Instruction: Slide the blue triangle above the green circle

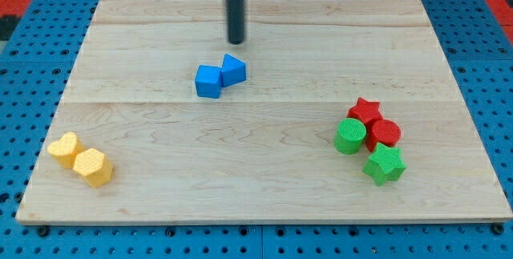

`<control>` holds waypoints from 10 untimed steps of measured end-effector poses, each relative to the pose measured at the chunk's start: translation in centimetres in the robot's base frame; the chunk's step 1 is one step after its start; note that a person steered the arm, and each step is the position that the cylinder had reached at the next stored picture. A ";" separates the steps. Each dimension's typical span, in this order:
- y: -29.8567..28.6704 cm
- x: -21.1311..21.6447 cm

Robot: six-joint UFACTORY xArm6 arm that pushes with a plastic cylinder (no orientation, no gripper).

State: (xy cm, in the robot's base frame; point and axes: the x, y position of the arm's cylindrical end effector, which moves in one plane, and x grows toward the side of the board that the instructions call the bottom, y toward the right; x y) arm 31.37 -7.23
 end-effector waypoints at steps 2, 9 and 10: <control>10.3 8.3; 11.8 8.1; 16.4 11.5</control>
